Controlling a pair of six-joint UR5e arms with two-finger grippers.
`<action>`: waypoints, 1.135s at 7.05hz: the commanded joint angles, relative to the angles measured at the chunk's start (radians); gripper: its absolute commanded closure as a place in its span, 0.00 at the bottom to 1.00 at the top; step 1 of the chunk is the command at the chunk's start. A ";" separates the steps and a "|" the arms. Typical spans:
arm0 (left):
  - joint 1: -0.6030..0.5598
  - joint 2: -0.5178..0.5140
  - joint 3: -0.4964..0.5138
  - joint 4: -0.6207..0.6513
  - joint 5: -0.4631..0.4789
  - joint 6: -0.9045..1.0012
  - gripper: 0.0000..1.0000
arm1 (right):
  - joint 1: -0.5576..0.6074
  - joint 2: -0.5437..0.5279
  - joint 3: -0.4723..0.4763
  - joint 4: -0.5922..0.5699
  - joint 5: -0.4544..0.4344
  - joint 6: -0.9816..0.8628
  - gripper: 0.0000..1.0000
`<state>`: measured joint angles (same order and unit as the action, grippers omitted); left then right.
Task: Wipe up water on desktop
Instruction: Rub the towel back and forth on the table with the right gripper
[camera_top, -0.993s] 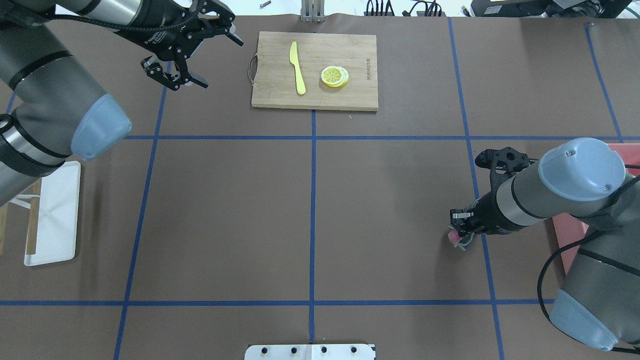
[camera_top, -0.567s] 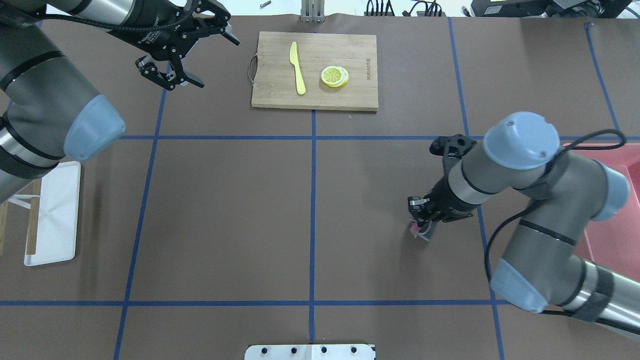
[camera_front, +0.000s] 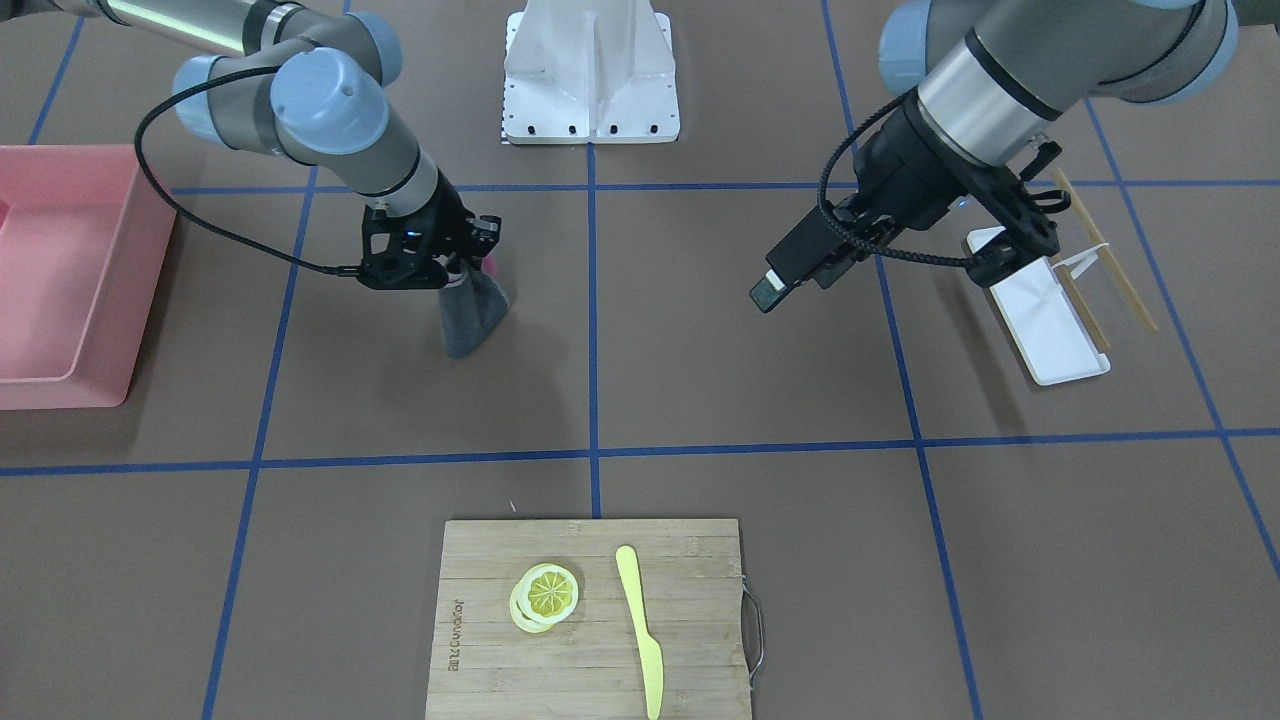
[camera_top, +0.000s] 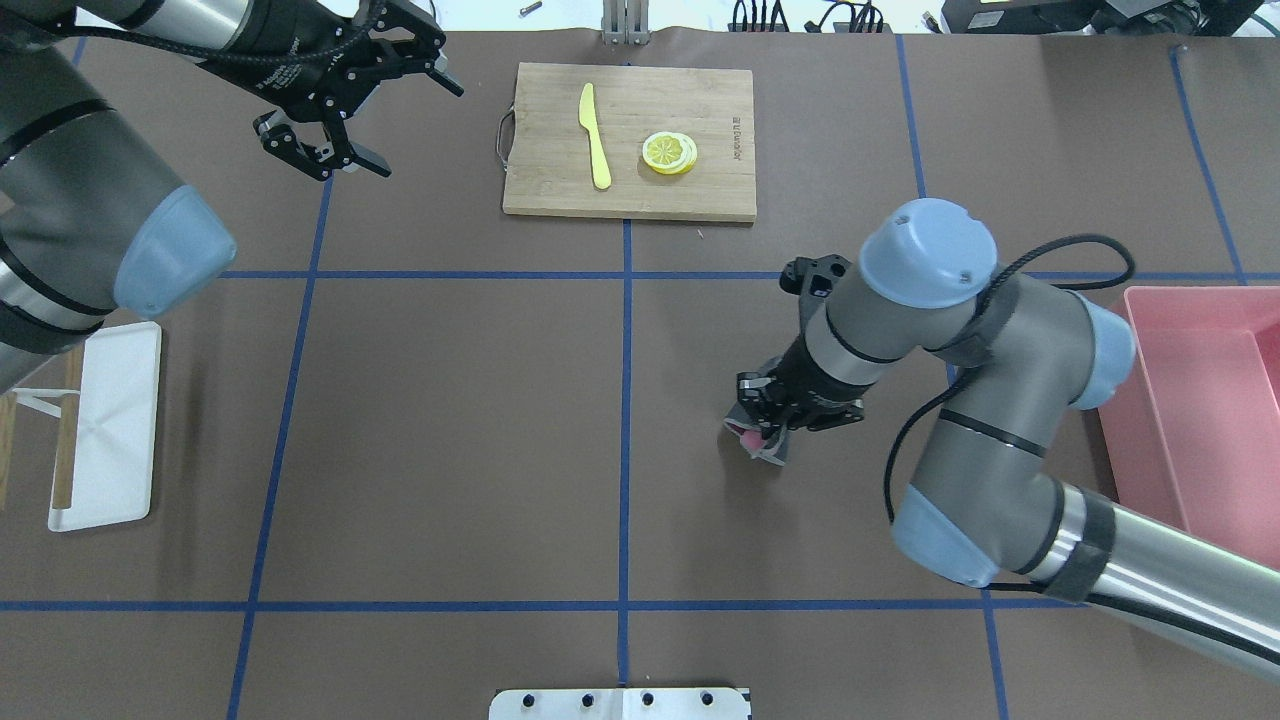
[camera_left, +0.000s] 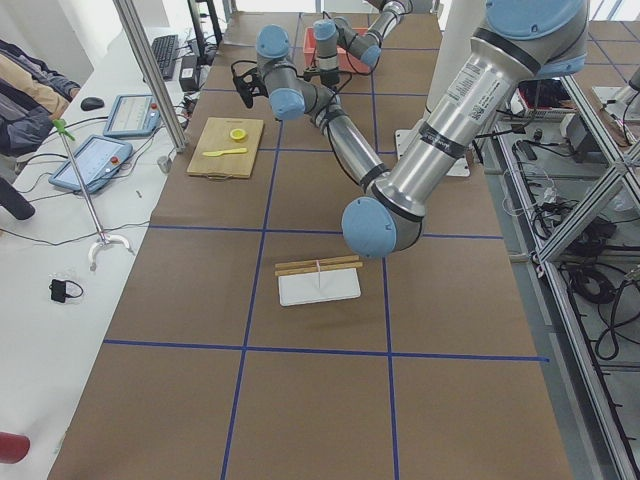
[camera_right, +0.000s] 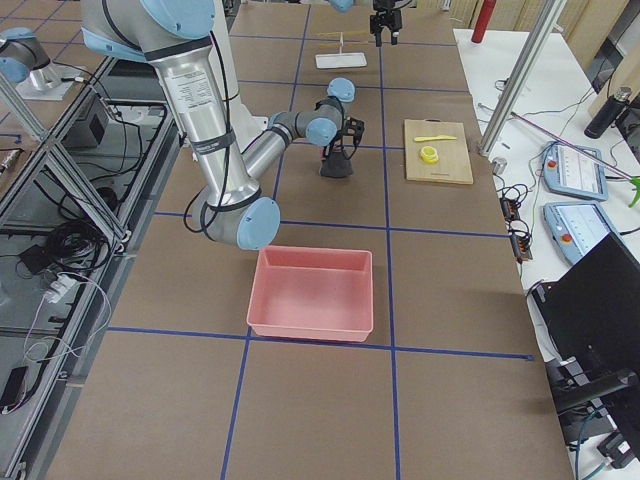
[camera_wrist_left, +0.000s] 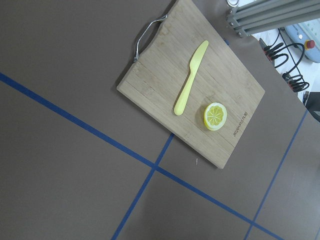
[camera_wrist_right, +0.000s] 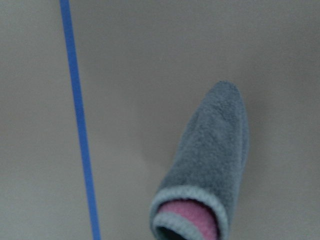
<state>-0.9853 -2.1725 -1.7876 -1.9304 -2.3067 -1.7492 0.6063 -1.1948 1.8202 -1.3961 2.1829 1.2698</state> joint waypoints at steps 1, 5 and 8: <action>-0.019 0.031 0.010 0.002 0.001 0.095 0.02 | 0.128 -0.266 0.109 0.000 0.118 -0.233 1.00; -0.093 0.076 0.010 0.002 -0.054 0.171 0.02 | 0.029 0.002 0.013 -0.011 0.106 -0.033 1.00; -0.099 0.072 0.020 0.001 -0.053 0.172 0.02 | 0.021 0.056 -0.018 -0.001 0.075 0.046 1.00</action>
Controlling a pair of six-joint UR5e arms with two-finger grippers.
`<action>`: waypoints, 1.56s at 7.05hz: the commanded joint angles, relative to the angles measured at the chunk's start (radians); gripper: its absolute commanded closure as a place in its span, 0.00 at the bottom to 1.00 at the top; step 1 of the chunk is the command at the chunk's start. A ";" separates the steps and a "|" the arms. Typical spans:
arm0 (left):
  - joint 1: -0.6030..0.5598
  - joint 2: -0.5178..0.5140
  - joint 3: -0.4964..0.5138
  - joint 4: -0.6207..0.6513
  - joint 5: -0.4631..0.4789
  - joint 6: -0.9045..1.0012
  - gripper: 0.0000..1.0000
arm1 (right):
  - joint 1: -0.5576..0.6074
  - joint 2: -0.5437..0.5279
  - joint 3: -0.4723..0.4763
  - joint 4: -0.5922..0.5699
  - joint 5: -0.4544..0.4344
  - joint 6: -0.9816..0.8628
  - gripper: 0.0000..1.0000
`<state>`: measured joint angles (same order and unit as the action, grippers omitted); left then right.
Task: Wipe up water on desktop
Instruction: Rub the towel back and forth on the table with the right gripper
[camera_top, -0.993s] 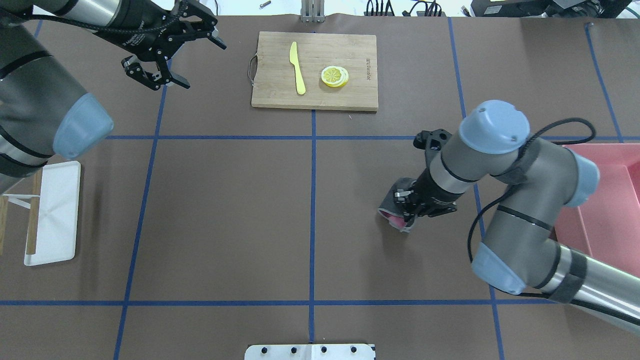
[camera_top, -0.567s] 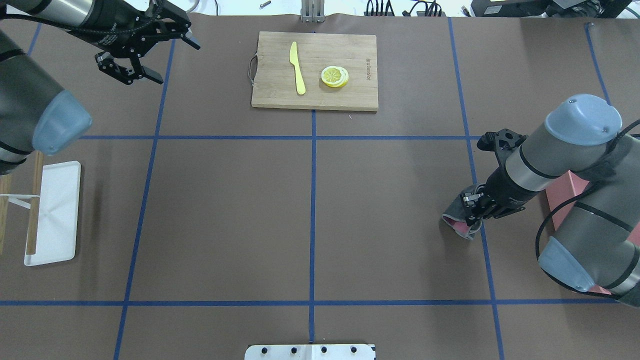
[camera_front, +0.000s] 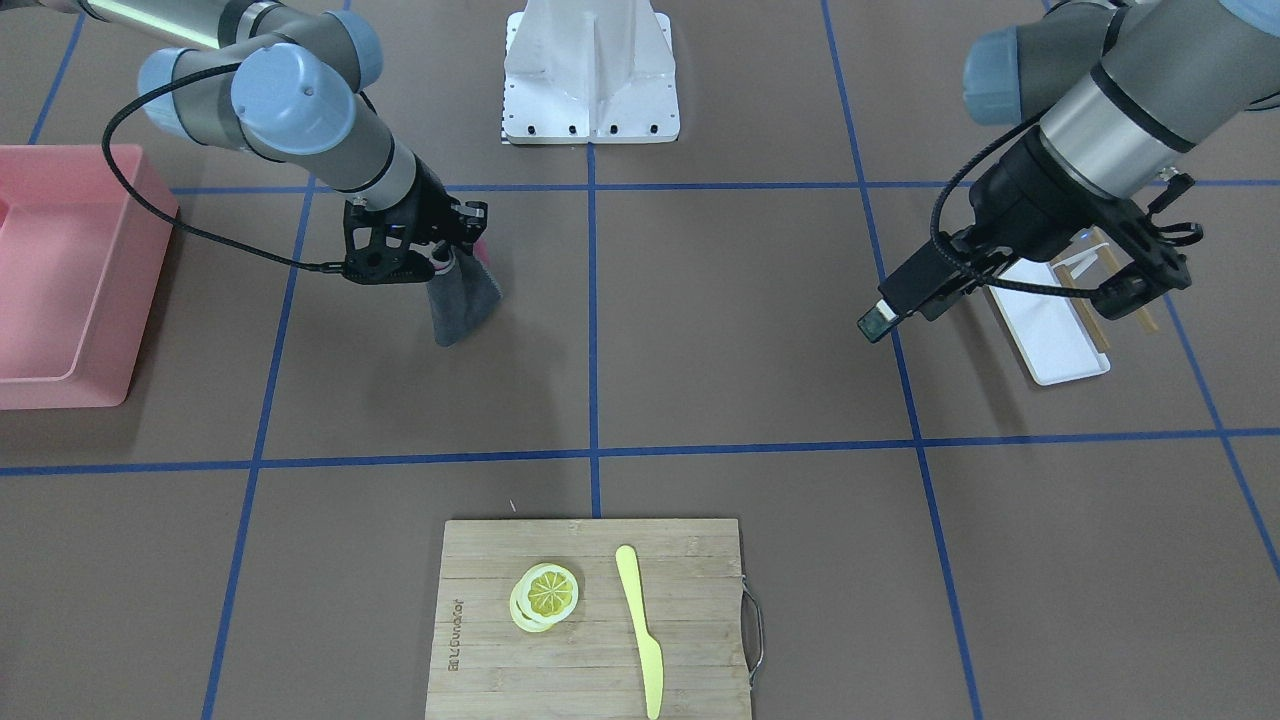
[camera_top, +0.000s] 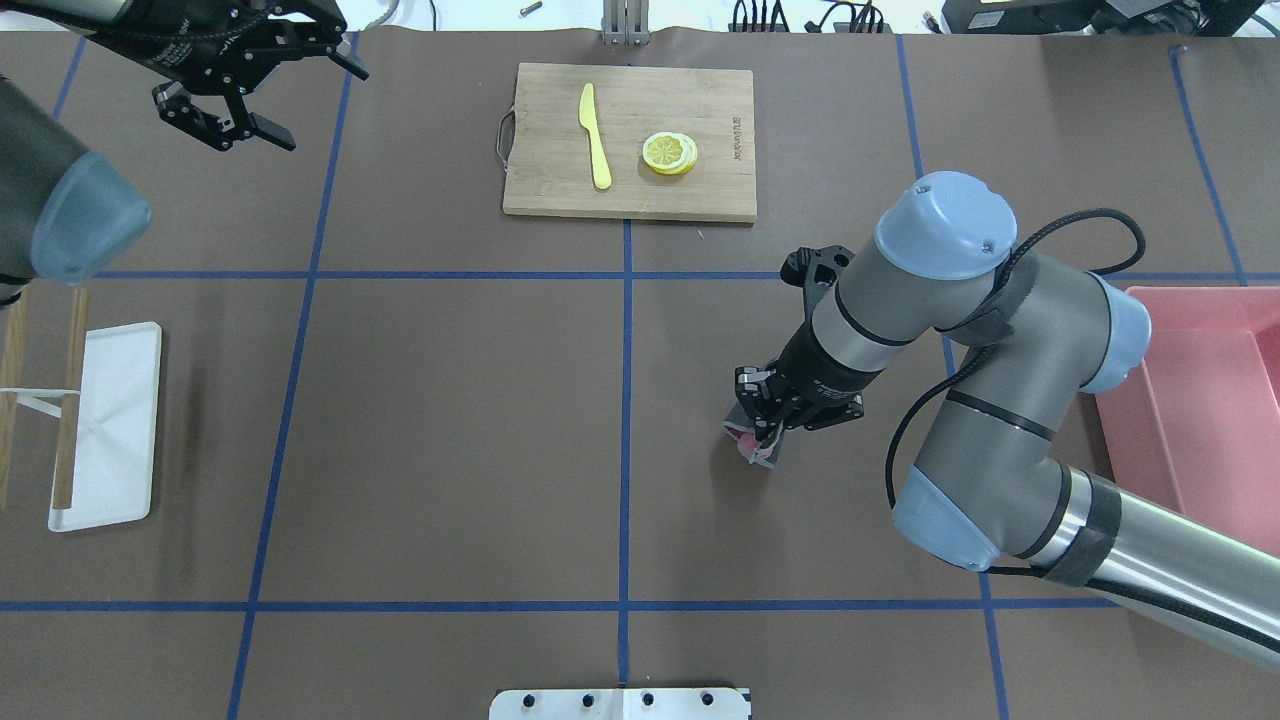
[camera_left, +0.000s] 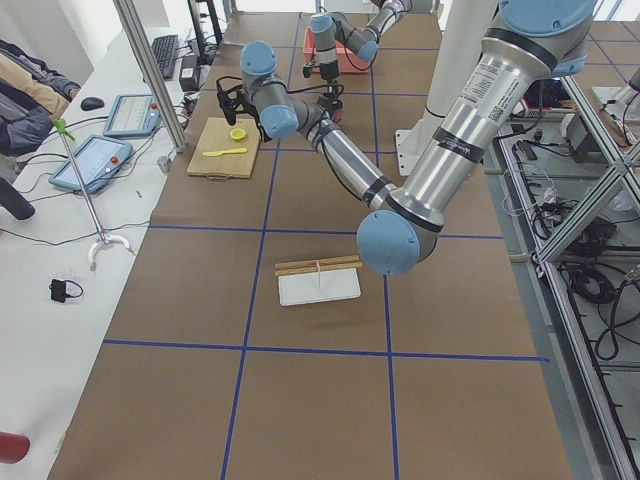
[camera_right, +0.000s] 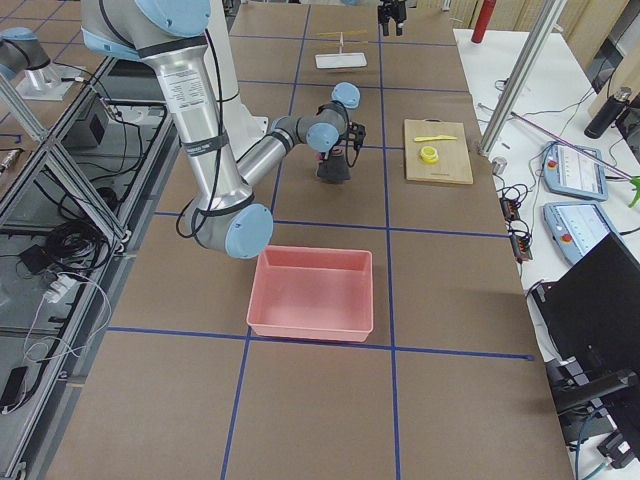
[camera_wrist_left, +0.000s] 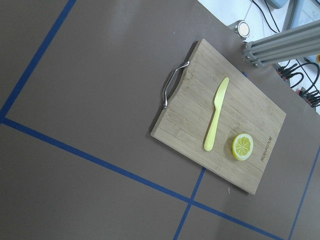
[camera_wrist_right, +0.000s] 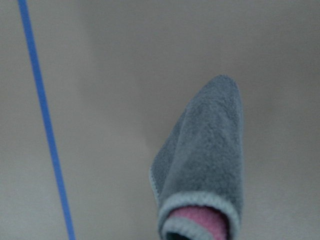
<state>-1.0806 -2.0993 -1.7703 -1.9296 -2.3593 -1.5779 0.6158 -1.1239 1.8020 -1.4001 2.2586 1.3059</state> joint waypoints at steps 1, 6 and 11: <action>-0.005 -0.001 0.008 0.000 0.000 0.006 0.02 | 0.040 -0.093 0.026 0.004 0.004 -0.043 1.00; -0.077 0.065 0.002 0.001 0.005 0.152 0.02 | 0.120 -0.239 0.097 0.003 0.045 -0.248 1.00; -0.154 0.175 -0.006 0.001 0.014 0.403 0.02 | 0.007 -0.018 0.042 0.000 -0.016 -0.022 1.00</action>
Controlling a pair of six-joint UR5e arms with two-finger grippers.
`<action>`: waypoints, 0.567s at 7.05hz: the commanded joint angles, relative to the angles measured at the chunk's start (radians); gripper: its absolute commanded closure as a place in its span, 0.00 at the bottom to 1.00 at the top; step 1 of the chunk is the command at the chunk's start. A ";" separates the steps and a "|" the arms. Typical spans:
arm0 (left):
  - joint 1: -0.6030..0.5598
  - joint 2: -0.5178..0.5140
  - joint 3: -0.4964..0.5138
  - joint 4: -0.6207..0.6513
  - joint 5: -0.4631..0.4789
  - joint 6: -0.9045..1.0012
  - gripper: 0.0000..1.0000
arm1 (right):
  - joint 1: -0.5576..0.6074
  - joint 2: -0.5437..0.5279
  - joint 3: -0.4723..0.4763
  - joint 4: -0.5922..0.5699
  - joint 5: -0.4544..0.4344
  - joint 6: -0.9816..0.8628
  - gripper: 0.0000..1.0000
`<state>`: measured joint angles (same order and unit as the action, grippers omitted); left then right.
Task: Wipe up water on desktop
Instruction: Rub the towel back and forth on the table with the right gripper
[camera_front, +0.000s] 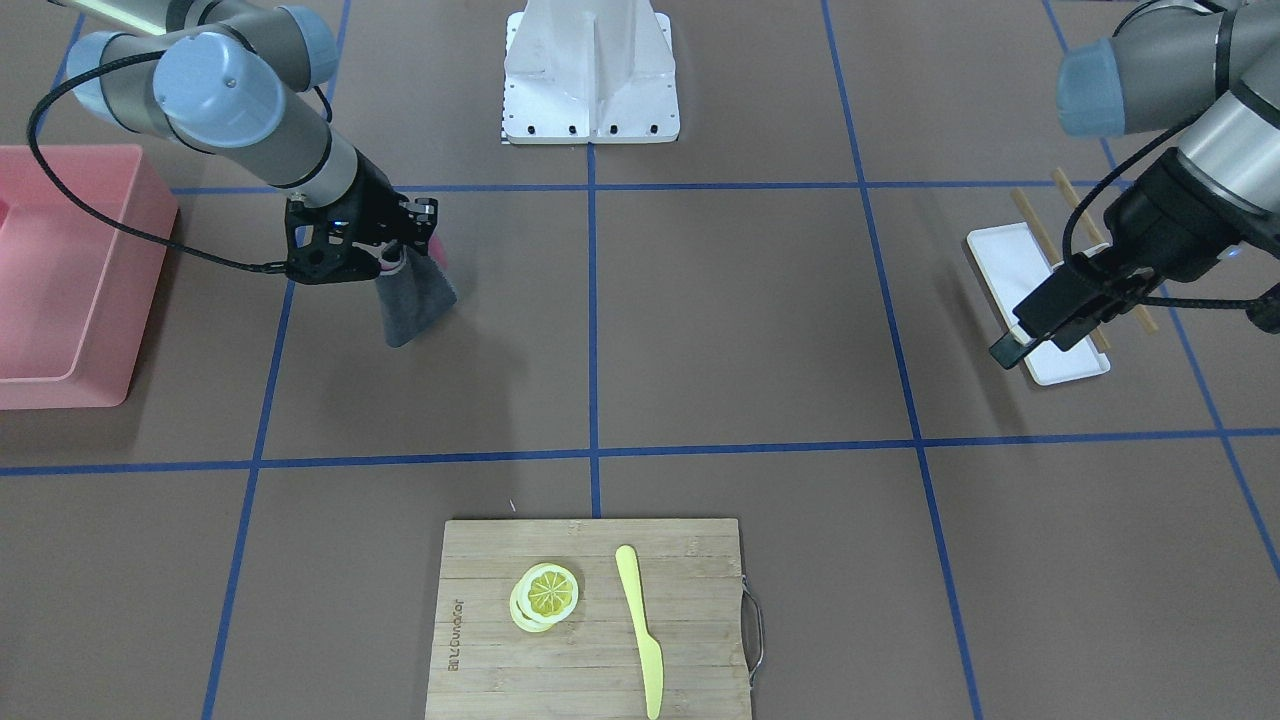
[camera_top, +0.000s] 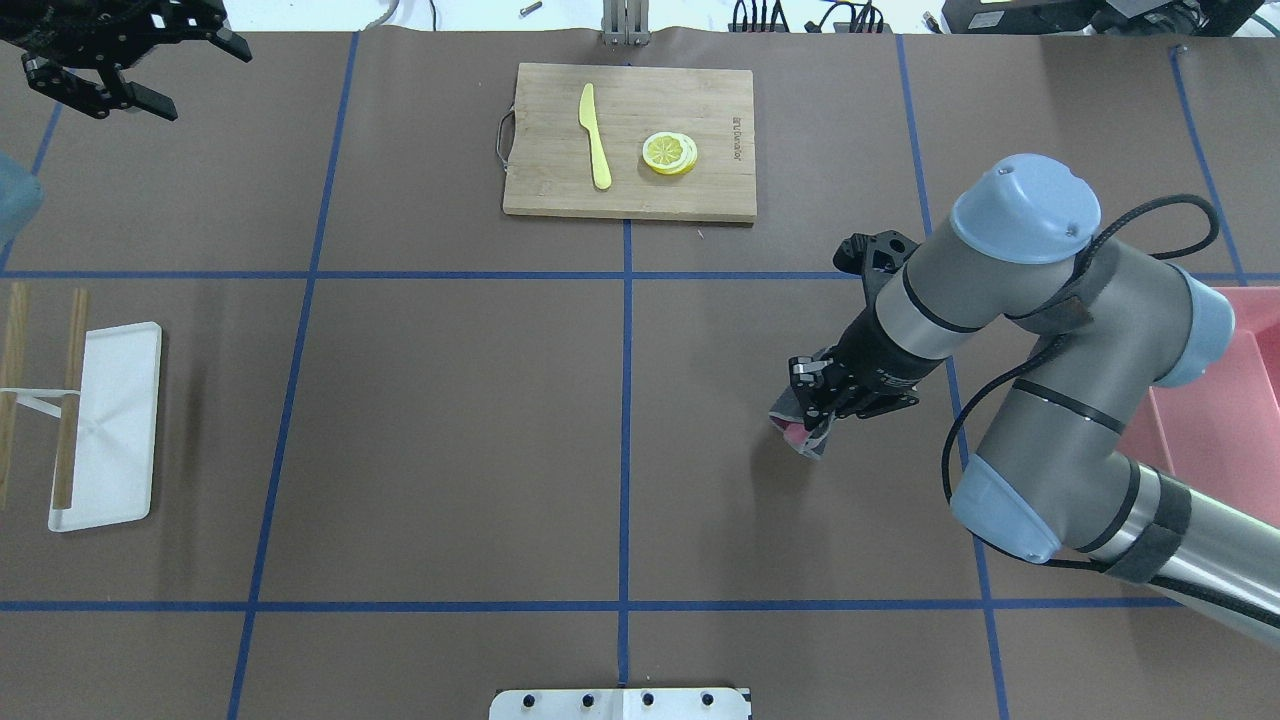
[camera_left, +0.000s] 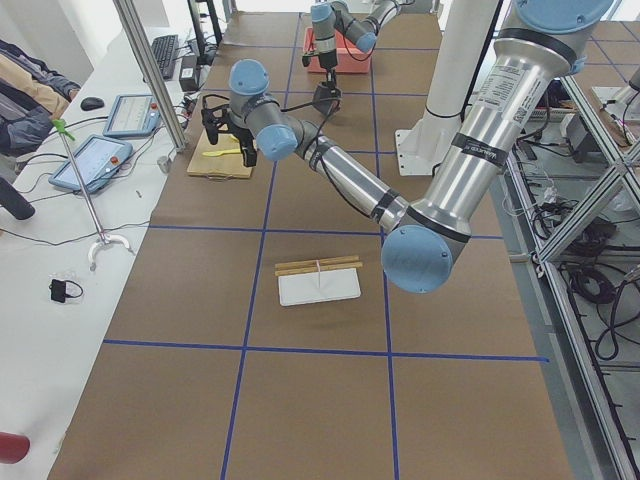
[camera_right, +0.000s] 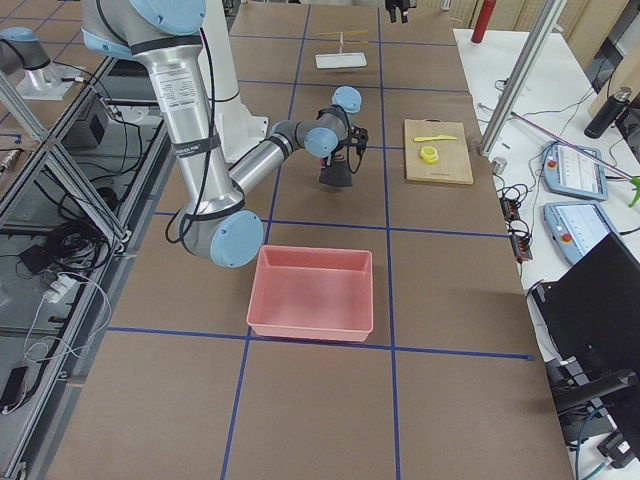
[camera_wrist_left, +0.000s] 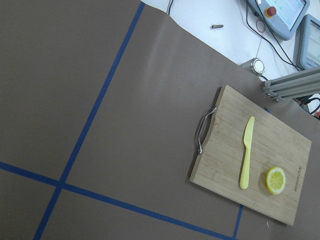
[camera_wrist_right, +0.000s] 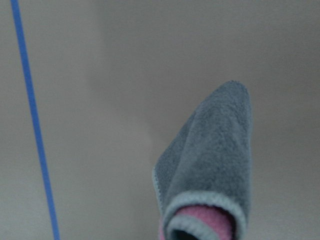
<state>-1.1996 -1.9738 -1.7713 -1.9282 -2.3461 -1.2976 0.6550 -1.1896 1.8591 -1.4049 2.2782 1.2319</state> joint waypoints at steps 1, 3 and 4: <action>-0.063 0.111 -0.004 0.000 0.002 0.291 0.02 | -0.037 0.047 -0.009 0.006 -0.049 0.052 1.00; -0.110 0.212 0.000 0.005 0.063 0.578 0.02 | 0.027 -0.080 0.075 0.006 -0.028 -0.001 1.00; -0.113 0.267 0.003 0.005 0.117 0.724 0.02 | 0.066 -0.188 0.133 0.006 -0.010 -0.076 1.00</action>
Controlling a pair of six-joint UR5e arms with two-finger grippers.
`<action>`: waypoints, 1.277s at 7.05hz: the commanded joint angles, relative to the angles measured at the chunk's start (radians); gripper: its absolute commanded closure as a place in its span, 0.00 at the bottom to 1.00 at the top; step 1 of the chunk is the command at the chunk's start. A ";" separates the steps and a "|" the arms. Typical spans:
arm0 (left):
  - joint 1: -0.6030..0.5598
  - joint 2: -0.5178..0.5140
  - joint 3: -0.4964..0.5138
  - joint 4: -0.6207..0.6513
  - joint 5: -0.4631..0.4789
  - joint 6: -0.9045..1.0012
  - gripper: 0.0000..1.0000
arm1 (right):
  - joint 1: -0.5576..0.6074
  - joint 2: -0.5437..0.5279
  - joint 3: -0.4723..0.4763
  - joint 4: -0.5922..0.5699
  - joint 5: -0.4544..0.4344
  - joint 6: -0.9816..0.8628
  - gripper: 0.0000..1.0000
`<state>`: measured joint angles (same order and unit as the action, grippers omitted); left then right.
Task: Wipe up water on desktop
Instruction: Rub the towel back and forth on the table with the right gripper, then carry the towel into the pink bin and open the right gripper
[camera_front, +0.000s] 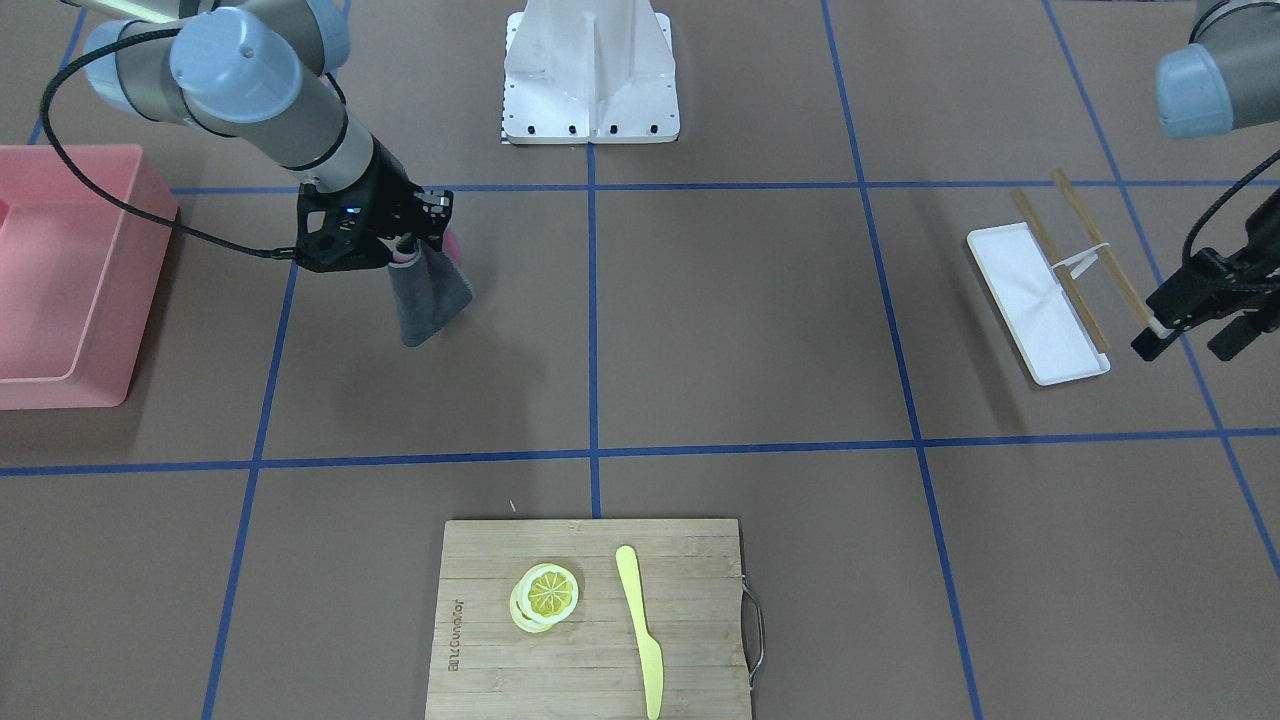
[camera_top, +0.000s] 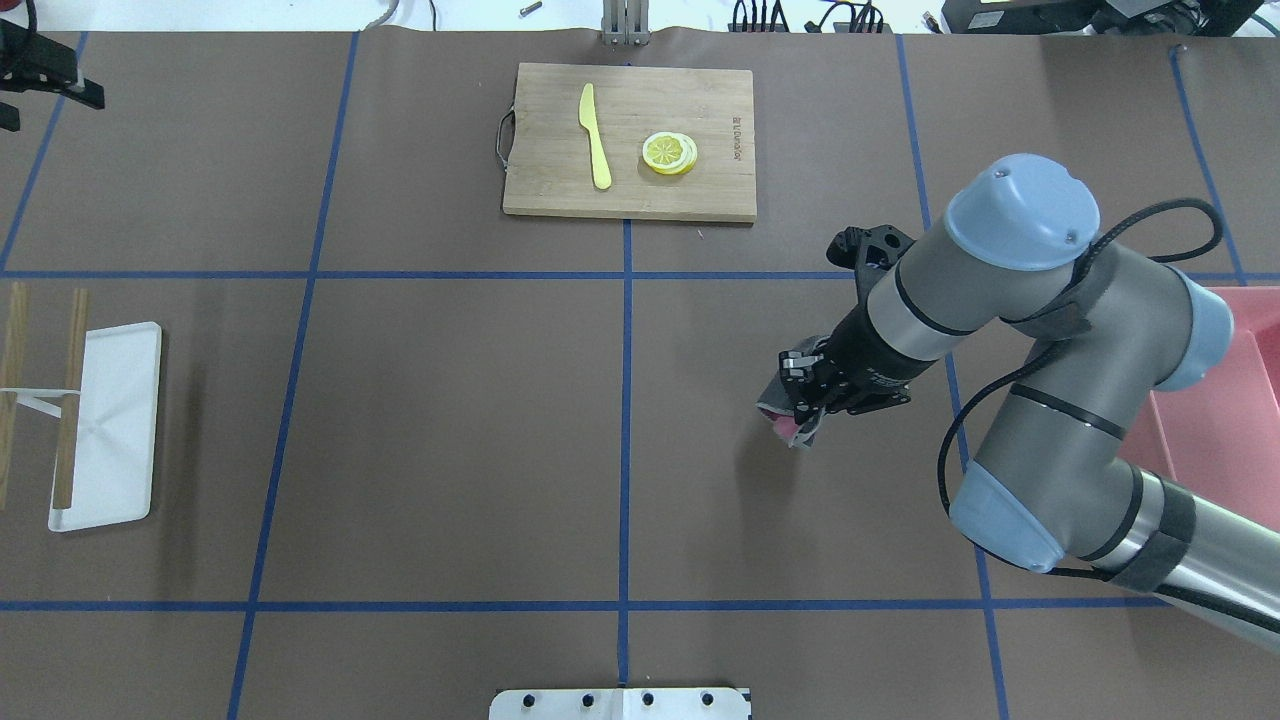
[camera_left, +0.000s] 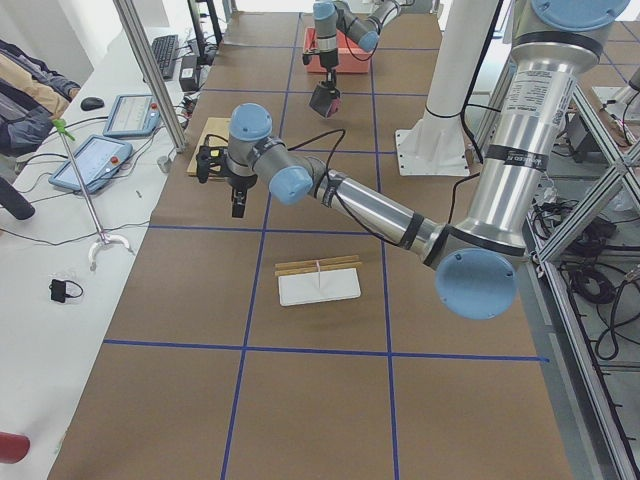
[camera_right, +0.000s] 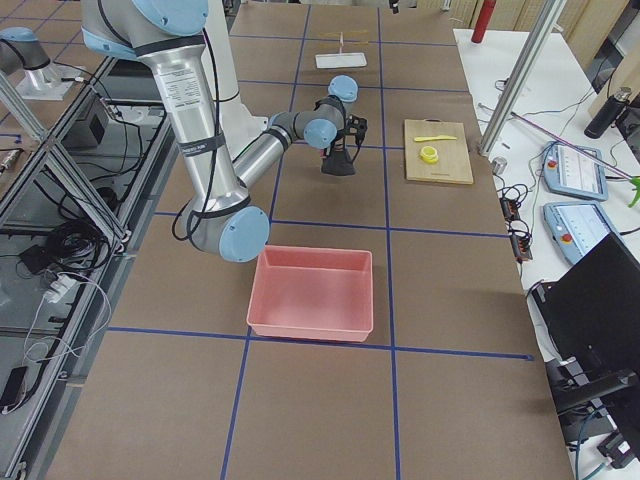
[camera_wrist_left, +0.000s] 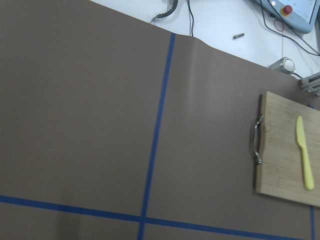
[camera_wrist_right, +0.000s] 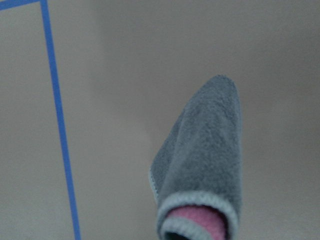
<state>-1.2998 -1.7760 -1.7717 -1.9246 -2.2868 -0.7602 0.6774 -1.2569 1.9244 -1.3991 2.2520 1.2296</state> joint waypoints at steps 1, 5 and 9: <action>-0.024 0.090 0.002 0.016 0.066 0.235 0.02 | 0.132 -0.227 0.126 -0.001 0.078 -0.132 1.00; -0.048 0.083 0.003 0.123 0.082 0.349 0.02 | 0.479 -0.646 0.284 -0.003 0.196 -0.515 1.00; -0.050 0.078 -0.008 0.147 0.081 0.348 0.02 | 0.567 -0.728 0.122 -0.008 0.094 -0.843 0.04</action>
<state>-1.3495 -1.6962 -1.7728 -1.7924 -2.2059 -0.4130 1.2256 -1.9761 2.1107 -1.4085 2.3967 0.4665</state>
